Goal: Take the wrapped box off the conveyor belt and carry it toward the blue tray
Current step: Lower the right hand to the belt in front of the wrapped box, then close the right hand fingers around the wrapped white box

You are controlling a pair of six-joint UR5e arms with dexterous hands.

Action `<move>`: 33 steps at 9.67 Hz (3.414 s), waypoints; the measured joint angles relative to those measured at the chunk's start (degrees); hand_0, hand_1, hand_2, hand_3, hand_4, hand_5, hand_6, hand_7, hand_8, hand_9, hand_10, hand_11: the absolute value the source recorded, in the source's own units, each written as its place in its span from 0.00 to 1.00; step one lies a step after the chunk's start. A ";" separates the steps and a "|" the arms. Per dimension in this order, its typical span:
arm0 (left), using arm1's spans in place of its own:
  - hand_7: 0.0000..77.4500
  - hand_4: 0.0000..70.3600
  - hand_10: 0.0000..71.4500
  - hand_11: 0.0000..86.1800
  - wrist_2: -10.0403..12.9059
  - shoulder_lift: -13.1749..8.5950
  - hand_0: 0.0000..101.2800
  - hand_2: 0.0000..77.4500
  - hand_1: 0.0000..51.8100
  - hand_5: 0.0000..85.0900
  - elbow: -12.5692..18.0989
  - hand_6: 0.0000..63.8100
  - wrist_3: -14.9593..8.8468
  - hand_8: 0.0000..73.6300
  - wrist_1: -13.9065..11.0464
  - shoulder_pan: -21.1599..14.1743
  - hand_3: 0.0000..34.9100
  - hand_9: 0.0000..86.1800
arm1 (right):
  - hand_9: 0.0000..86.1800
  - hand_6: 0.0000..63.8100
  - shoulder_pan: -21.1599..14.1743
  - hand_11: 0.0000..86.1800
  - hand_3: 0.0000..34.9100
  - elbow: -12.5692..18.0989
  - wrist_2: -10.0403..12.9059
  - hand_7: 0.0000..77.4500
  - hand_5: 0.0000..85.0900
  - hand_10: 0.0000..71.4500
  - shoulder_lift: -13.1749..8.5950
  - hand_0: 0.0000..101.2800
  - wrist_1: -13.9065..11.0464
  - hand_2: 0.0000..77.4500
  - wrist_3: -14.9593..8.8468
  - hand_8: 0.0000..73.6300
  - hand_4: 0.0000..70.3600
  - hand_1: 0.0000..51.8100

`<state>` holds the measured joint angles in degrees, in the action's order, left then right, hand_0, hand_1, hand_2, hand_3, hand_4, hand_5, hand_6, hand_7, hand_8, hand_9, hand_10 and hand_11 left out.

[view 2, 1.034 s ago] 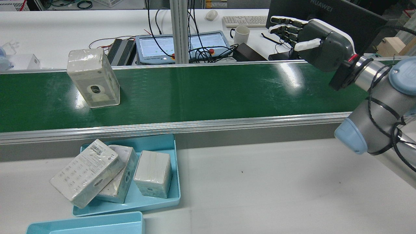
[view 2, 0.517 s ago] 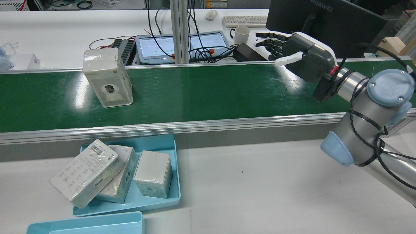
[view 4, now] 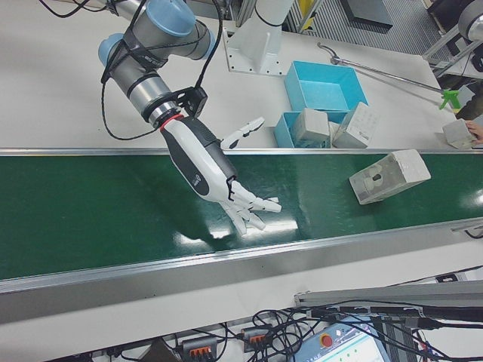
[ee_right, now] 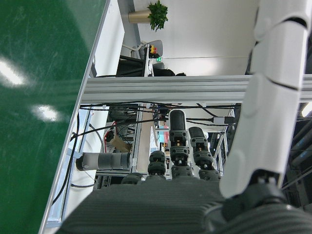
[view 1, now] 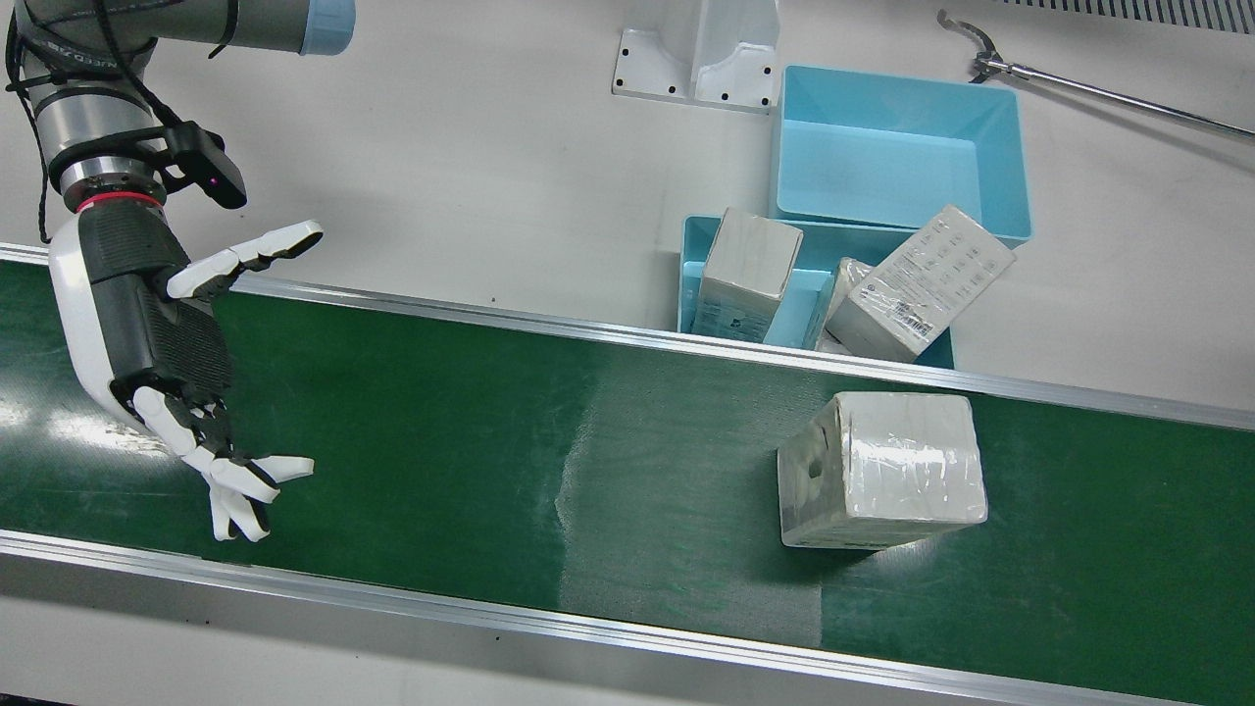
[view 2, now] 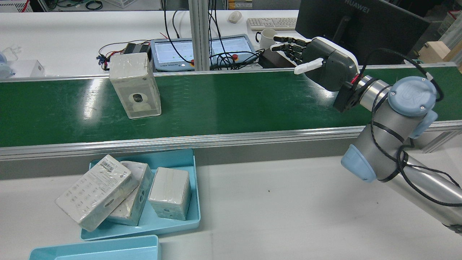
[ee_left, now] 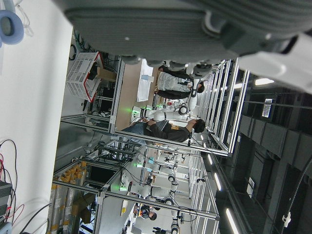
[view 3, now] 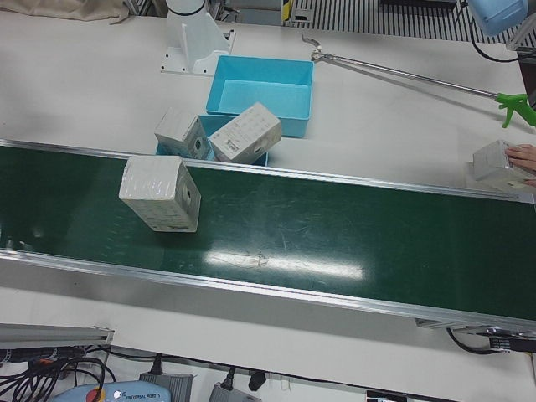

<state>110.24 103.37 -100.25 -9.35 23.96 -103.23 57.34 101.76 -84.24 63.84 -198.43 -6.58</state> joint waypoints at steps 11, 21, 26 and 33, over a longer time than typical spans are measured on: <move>0.01 0.01 0.01 0.01 0.00 0.00 0.00 0.01 0.00 0.01 0.00 0.00 0.00 0.01 0.00 0.00 0.00 0.00 | 0.08 0.12 -0.51 0.01 0.00 -2.26 -0.14 0.24 0.11 0.00 -1.42 0.41 0.09 0.08 -0.43 0.07 0.15 0.18; 0.01 0.01 0.01 0.01 0.00 0.00 0.00 0.01 0.00 0.01 0.00 0.01 0.00 0.01 0.00 0.00 0.00 0.01 | 0.06 0.11 -0.88 0.01 0.00 -3.21 -0.19 0.23 0.10 0.00 -0.81 0.45 0.14 0.11 0.98 0.04 0.17 0.21; 0.01 0.01 0.00 0.01 0.00 0.00 0.00 0.01 0.00 0.01 0.00 0.00 0.00 0.01 0.00 0.00 0.00 0.01 | 0.06 0.11 0.06 0.01 0.00 -3.17 -0.29 0.23 0.10 0.00 -0.60 0.45 0.15 0.11 1.04 0.06 0.14 0.21; 0.01 0.00 0.01 0.01 0.00 0.00 0.00 0.01 0.00 0.01 0.00 0.01 0.00 0.01 0.00 0.00 0.00 0.00 | 0.08 0.11 -0.06 0.01 0.00 -1.71 -0.47 0.25 0.10 0.00 -0.78 0.45 0.08 0.11 0.59 0.07 0.14 0.21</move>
<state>110.24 103.38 -100.25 -9.35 23.96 -103.23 57.28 100.04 -84.71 63.05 -198.35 -5.98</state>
